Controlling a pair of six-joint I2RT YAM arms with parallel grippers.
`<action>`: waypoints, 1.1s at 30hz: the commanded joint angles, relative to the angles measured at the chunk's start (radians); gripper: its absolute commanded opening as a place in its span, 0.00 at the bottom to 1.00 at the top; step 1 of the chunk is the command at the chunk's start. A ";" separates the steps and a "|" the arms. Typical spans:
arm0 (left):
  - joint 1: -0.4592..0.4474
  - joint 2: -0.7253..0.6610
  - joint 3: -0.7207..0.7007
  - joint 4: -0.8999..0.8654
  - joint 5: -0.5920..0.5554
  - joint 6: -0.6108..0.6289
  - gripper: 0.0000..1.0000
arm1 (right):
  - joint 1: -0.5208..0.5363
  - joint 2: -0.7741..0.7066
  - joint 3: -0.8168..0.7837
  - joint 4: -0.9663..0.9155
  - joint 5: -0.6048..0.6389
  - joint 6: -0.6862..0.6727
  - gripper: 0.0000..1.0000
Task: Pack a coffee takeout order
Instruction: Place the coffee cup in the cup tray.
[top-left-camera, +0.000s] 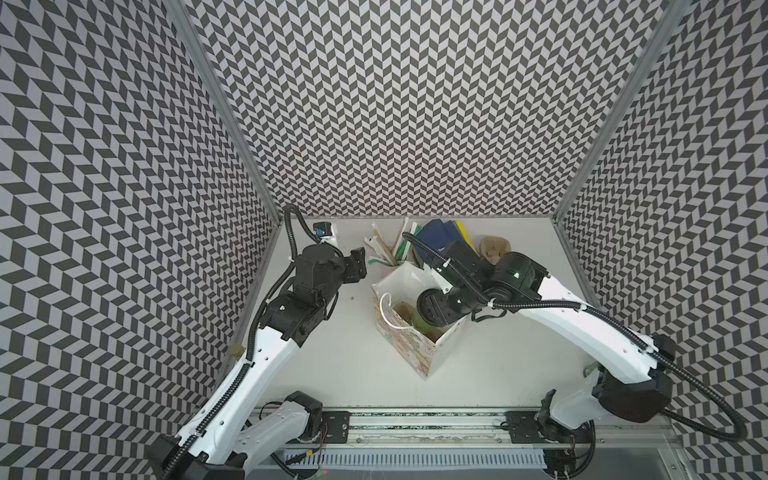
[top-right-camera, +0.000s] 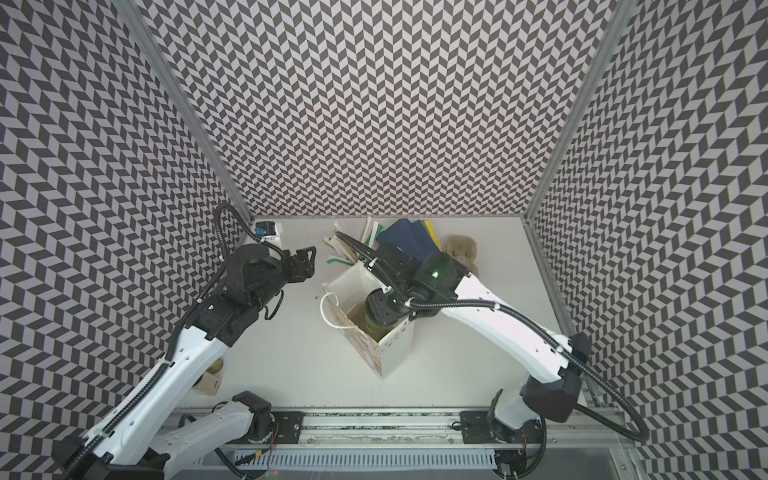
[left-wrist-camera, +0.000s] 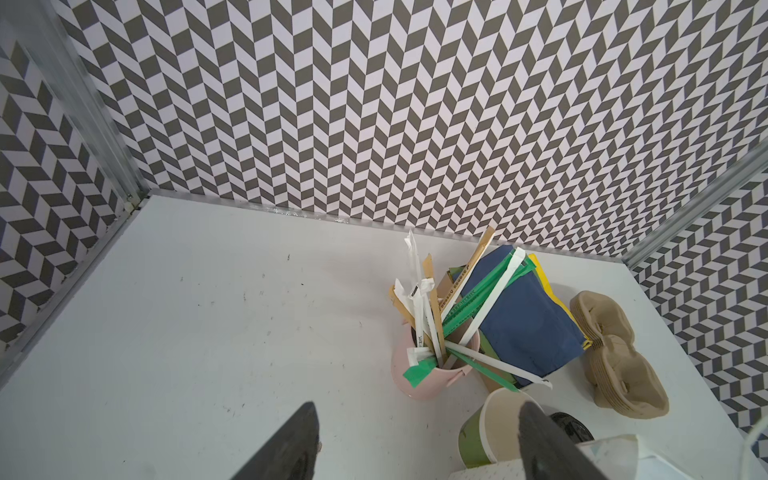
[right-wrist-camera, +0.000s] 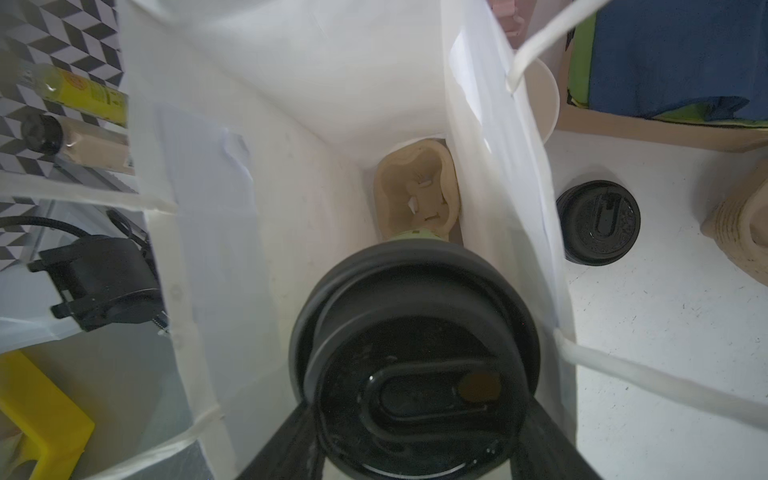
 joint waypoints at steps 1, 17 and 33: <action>0.004 -0.021 -0.007 0.023 -0.002 -0.008 0.76 | -0.005 0.015 -0.008 0.007 -0.003 -0.014 0.00; 0.009 -0.014 -0.005 0.019 0.002 -0.007 0.76 | 0.004 0.072 -0.063 0.007 -0.020 -0.025 0.00; 0.009 -0.014 -0.003 0.013 0.001 -0.005 0.76 | 0.011 0.147 -0.076 0.007 -0.034 -0.026 0.00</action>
